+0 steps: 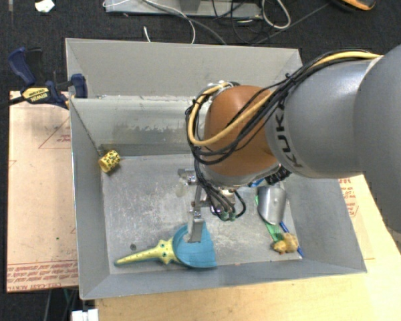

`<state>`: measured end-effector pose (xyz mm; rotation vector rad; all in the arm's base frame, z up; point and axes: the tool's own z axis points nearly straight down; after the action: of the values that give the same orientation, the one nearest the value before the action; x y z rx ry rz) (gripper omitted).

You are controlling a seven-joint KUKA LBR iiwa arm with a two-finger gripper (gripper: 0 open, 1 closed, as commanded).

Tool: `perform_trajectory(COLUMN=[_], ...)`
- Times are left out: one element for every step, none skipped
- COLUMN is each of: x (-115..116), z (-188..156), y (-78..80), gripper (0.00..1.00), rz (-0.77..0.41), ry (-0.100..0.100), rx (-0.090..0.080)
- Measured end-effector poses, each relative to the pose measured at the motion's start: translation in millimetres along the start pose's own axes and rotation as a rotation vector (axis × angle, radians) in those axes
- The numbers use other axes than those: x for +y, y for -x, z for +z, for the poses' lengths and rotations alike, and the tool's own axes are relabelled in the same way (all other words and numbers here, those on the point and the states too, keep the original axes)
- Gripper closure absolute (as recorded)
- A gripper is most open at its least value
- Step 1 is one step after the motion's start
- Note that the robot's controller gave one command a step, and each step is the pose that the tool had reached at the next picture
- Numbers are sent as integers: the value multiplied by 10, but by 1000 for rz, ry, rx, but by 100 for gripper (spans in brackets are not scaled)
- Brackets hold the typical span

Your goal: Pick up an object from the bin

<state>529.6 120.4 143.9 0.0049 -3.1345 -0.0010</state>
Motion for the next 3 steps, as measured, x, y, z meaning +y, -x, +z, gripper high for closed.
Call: perform_trajectory(x=[-5, 31, -52], z=[-38, 454, 747], y=[20, -152, -268], gripper=[0, 0, 0], rz=[2, -103, -169], ry=[1, 1, 2], rx=[-7, -9, -18])
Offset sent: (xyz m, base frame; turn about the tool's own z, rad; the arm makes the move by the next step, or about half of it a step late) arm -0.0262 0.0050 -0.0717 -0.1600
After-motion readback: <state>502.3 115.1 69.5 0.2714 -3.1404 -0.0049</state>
